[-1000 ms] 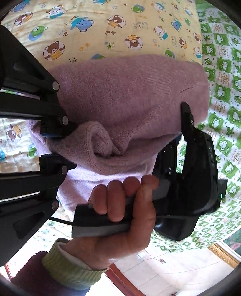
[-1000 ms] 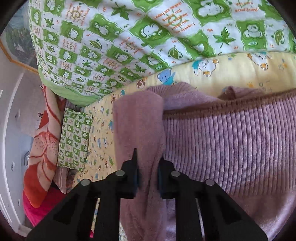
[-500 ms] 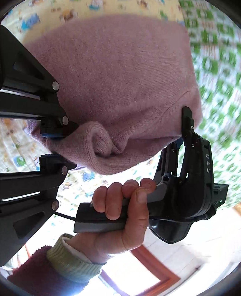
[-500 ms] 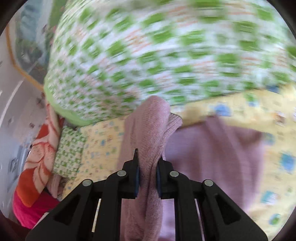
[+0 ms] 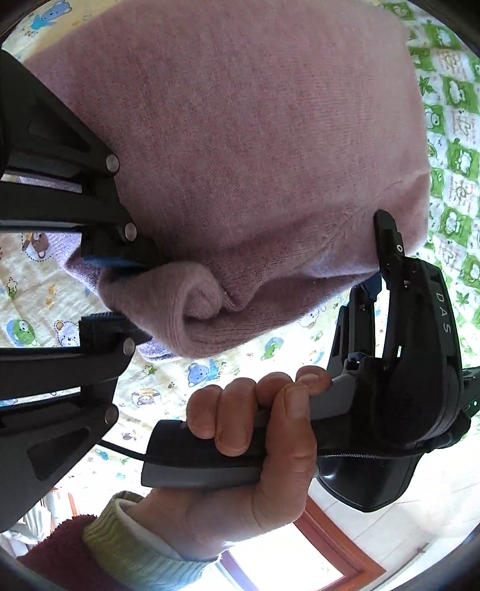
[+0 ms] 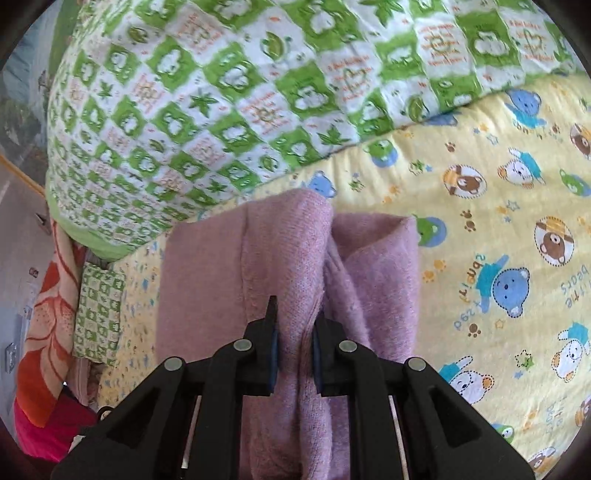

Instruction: Fold small clothes

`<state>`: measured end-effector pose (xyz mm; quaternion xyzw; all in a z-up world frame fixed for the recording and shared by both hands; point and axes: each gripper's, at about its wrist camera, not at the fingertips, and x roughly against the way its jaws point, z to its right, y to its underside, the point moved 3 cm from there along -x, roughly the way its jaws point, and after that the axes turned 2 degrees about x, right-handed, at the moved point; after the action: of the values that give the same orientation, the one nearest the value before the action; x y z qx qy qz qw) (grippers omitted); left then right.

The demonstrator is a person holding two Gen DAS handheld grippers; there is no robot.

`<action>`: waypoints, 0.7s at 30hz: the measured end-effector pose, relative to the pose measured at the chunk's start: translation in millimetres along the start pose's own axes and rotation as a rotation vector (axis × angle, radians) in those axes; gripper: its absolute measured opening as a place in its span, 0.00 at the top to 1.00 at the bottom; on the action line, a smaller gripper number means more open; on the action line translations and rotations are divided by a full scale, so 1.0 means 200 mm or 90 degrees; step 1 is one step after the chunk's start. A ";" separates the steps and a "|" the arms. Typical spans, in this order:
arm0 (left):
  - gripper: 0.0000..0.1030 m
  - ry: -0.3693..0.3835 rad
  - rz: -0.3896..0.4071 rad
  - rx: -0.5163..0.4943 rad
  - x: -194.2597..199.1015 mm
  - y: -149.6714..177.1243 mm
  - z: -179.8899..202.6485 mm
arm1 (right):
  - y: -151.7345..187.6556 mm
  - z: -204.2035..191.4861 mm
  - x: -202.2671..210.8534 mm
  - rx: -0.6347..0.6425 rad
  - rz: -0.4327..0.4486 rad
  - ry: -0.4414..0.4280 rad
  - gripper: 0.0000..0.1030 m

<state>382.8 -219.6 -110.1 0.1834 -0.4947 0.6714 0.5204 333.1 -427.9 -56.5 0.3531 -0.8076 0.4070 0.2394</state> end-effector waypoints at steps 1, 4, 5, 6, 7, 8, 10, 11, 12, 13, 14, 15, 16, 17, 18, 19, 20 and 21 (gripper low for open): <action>0.74 0.003 -0.001 -0.002 0.02 -0.02 0.00 | 0.00 0.01 0.00 -0.006 0.004 0.004 0.81; 0.55 0.025 -0.011 -0.005 0.04 -0.01 0.02 | 0.02 0.03 0.04 -0.028 0.014 0.007 0.70; 0.54 0.031 -0.012 -0.007 0.05 0.00 0.04 | 0.02 0.04 0.08 -0.037 0.022 0.018 0.69; 0.53 0.034 -0.014 -0.013 0.08 0.01 0.05 | 0.03 0.05 0.11 -0.039 0.031 0.025 0.68; 0.52 0.036 -0.015 -0.016 0.10 0.04 0.07 | 0.04 0.06 0.15 -0.041 0.041 0.031 0.67; 0.52 0.040 -0.013 -0.019 0.14 0.04 0.06 | 0.05 0.06 0.20 -0.045 0.053 0.035 0.67; 0.52 0.046 -0.011 -0.014 0.20 0.07 0.05 | 0.09 0.06 0.29 -0.052 0.072 0.029 0.66; 0.51 0.047 -0.006 -0.007 0.24 0.09 0.03 | 0.12 0.04 0.34 -0.052 0.079 0.022 0.66; 0.50 0.043 -0.004 -0.001 0.27 0.10 0.00 | 0.15 0.02 0.37 -0.050 0.082 0.017 0.66; 0.49 0.038 0.000 0.005 0.31 0.13 -0.03 | 0.19 0.01 0.39 -0.048 0.084 0.009 0.66; 0.48 0.031 0.007 0.013 0.35 0.13 -0.07 | 0.23 -0.01 0.41 -0.044 0.080 -0.001 0.66; 0.48 0.018 0.016 0.025 0.39 0.14 -0.11 | 0.27 -0.03 0.42 -0.041 0.075 -0.006 0.66; 0.47 0.007 0.024 0.036 0.44 0.16 -0.15 | 0.32 -0.05 0.42 -0.035 0.063 -0.008 0.66; 0.46 -0.003 0.033 0.050 0.48 0.17 -0.19 | 0.36 -0.06 0.41 -0.029 0.053 -0.006 0.66; 0.43 -0.021 0.043 0.072 0.52 0.17 -0.27 | 0.40 -0.07 0.40 -0.022 0.041 -0.001 0.66; 0.40 -0.031 0.048 0.085 0.55 0.19 -0.30 | 0.43 -0.08 0.38 -0.019 0.033 0.000 0.66; 0.39 -0.047 0.055 0.112 0.58 0.18 -0.38 | 0.47 -0.08 0.35 -0.019 0.020 0.000 0.66; 0.38 -0.054 0.057 0.130 0.60 0.18 -0.43 | 0.49 -0.08 0.34 -0.021 0.016 -0.001 0.66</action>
<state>328.0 -82.8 -74.5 0.2413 -0.4528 0.7328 0.4469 215.9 -399.0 -50.1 0.3394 -0.8187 0.3963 0.2398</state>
